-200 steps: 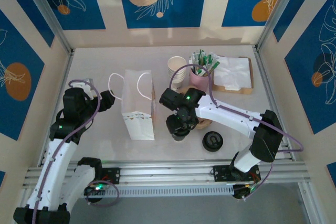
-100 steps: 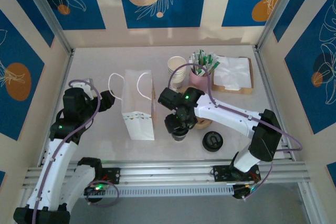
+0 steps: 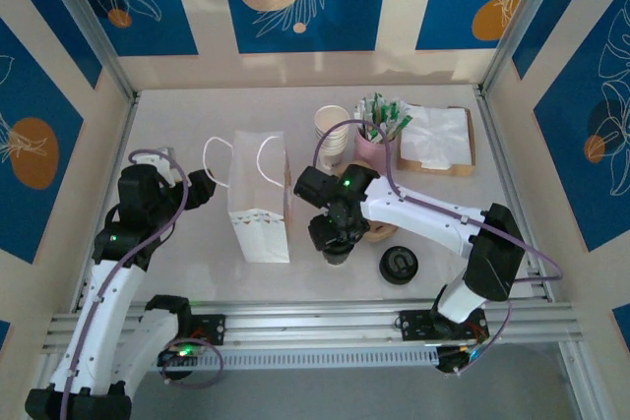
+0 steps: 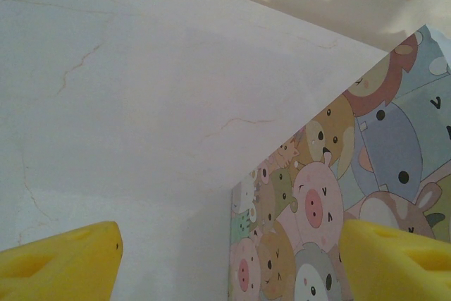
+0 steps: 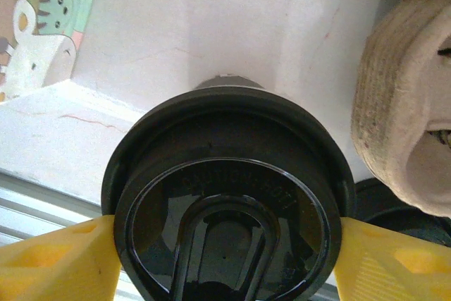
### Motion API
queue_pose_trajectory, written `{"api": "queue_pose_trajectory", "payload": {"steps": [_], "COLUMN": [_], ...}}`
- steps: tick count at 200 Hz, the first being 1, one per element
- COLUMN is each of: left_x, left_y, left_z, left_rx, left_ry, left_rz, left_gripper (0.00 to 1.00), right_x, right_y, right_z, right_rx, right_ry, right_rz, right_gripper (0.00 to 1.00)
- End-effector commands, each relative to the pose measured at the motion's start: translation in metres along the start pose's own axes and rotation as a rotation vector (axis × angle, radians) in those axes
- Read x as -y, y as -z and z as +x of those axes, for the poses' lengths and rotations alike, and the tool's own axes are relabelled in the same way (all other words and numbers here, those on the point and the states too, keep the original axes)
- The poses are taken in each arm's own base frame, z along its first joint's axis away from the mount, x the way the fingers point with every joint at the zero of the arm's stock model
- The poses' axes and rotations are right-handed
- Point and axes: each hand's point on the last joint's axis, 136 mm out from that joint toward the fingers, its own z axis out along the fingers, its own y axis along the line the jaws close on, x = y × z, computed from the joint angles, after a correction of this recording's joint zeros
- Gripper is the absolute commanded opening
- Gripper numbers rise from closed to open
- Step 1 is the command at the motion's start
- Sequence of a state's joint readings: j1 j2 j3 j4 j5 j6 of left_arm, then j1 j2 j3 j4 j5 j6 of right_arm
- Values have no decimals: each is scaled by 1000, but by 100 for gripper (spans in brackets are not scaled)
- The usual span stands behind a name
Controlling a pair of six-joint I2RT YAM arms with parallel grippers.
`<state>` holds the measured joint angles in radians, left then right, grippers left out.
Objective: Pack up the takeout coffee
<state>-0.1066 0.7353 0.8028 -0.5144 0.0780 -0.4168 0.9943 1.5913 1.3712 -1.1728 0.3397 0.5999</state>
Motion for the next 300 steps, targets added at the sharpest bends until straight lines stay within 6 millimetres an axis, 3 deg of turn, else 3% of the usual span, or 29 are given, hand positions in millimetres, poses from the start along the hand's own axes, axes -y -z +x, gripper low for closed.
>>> {"api": "queue_pose_trajectory", "payload": {"steps": [1,34,159,254,300], "left_x": [-3,-2,-2,-3,-2], "left_y": [-2,-2,-2,-2,-2], "left_z": [0,0,0,0,0], "left_rx": [2,1,2,1,0], "left_ry": [12,11,13,11,12], "left_rz": [-3,-3,-2,-3,-2], "left_gripper": [81,81,81,80,81], "right_x": [4,6,3,-3,-1], "right_y": [9,12,-15,9,-1], "right_z": [0,-2,10,1,4], "right_rx": [-1,10,-53,32,1], "right_ry": [0,-4,-19,-49,-48], "right_rz": [39,47,30,-62,-39], "right_gripper": [74,74,75,74,74]}}
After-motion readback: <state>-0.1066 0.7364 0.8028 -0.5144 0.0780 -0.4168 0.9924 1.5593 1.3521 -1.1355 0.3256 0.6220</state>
